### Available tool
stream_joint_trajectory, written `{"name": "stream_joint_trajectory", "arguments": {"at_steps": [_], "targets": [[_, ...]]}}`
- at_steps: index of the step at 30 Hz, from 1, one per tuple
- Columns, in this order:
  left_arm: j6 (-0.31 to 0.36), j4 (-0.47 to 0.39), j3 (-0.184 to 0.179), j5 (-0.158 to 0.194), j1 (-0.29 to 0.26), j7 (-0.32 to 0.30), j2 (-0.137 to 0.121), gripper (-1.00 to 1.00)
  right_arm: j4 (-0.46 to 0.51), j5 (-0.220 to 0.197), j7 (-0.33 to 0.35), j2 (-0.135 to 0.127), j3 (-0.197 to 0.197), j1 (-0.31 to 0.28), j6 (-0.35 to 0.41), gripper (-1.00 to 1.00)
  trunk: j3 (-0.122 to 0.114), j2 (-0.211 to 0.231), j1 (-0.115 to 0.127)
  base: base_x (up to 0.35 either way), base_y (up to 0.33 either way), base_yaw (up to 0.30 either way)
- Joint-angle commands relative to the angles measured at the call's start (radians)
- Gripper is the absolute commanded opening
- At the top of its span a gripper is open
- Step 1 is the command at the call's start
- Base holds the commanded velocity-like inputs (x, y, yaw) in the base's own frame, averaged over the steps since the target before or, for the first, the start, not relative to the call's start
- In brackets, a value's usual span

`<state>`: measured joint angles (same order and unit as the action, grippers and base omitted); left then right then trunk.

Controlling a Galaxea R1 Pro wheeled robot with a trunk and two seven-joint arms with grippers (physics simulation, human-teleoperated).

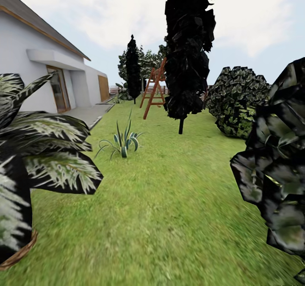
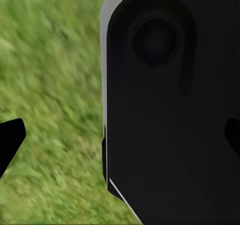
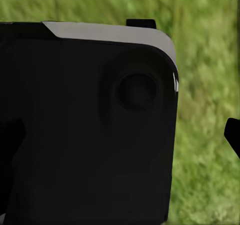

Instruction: Take the three Easter eggs out of the wicker basket on the lawn in the garden, then place them on the lawn next to a single tree (choose any tree) so that all three eggs are next to the same tree and none are left in the basket.

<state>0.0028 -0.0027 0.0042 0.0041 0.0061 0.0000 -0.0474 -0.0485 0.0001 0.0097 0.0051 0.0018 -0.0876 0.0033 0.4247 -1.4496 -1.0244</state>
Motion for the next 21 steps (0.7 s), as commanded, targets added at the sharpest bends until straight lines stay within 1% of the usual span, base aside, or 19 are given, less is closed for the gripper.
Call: {"name": "stream_joint_trajectory", "arguments": {"at_steps": [1,5,18,21], "targets": [[0.0,0.0,0.0,0.0,0.0,0.0,0.0,1.0,-0.002,0.0,0.001,0.0,0.0,-0.001,0.001,1.0,0.001,0.0,-0.001,0.334,0.0,-0.277],[0.0,0.0,0.0,0.001,0.0,0.0,0.0,1.0,-0.002,0.002,0.001,0.001,0.001,-0.001,0.003,1.0,0.001,0.0,-0.001,0.334,0.0,-0.104],[0.0,0.0,0.0,0.001,0.0,0.0,0.0,1.0,-0.002,0.003,0.001,0.001,0.001,-0.001,0.006,1.0,0.001,0.0,-0.001,0.334,0.0,-0.005],[0.0,0.0,0.0,0.001,0.0,0.0,0.0,1.0,-0.002,0.0,0.001,0.002,0.001,-0.001,0.003,1.0,0.001,0.0,-0.001,0.334,0.0,-0.162]]}}
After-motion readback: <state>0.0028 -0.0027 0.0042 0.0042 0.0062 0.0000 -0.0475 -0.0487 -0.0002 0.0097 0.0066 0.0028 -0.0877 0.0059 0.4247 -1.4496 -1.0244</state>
